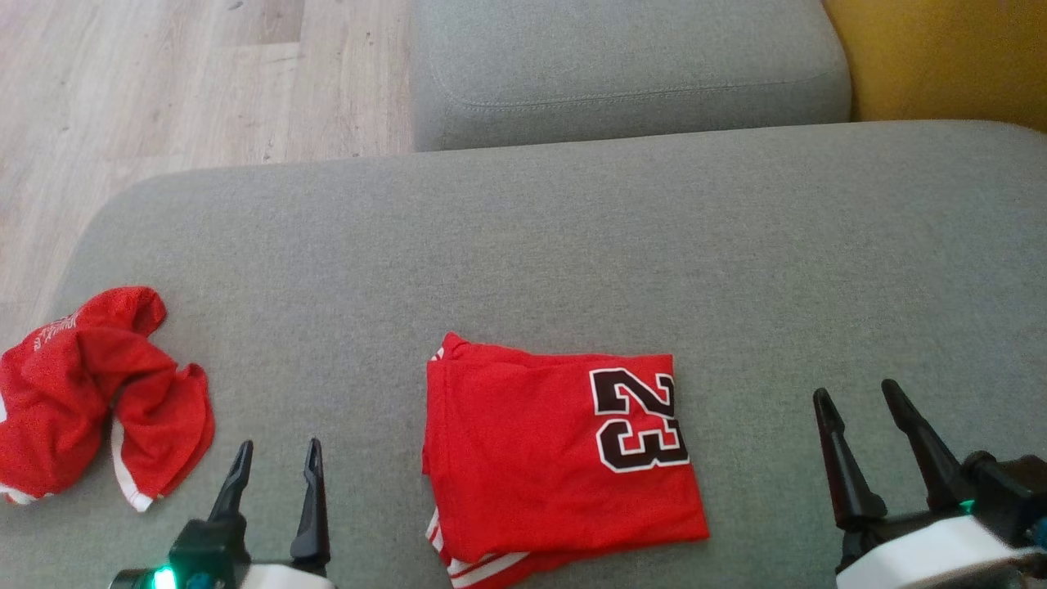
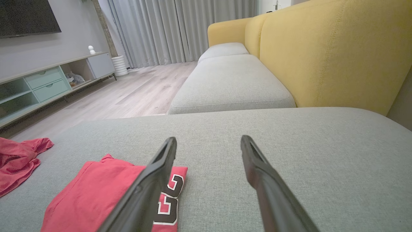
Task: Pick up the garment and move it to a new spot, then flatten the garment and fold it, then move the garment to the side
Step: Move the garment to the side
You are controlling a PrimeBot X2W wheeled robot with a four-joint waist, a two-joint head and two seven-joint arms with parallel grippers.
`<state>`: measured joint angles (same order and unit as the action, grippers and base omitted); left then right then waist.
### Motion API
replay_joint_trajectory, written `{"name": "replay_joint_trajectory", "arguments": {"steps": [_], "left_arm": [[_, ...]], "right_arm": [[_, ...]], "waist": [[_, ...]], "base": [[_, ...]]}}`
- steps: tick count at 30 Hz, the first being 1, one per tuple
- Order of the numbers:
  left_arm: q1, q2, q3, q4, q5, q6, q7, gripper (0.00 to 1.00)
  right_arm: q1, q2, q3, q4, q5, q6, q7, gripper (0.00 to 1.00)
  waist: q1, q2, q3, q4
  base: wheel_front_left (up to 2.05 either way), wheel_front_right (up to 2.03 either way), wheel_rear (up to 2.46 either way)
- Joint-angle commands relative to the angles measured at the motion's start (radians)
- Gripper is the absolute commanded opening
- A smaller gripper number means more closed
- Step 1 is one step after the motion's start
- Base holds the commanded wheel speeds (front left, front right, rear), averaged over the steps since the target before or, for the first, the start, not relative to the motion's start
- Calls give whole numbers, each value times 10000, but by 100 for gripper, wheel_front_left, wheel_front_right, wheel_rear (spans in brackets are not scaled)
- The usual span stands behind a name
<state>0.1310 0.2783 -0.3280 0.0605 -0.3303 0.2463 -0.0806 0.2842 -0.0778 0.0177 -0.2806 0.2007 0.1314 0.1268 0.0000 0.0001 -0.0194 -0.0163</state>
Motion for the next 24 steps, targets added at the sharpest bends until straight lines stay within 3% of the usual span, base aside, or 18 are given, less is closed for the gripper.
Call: {"name": "replay_joint_trajectory", "arguments": {"steps": [1, 12, 24], "left_arm": [[-475, 206, 313, -240, 3, -6, -121, 100], [-1009, 152, 291, -304, 32, -93, -708, 100], [-2873, -460, -157, -83, 367, -451, -1515, 100]], "right_arm": [[-162, -92, 160, -431, -100, -7, 55, 100], [-505, -268, 156, -88, -13, -7, 585, 100], [-2341, -884, 1639, 3594, 1224, -7, 735, 100]], "waist": [[0, -1, 5, 3], [0, -1, 354, 258], [0, -1, 1917, 1598]], "base": [[0, 0, 0], [0, 0, 0], [0, 0, 0]]}}
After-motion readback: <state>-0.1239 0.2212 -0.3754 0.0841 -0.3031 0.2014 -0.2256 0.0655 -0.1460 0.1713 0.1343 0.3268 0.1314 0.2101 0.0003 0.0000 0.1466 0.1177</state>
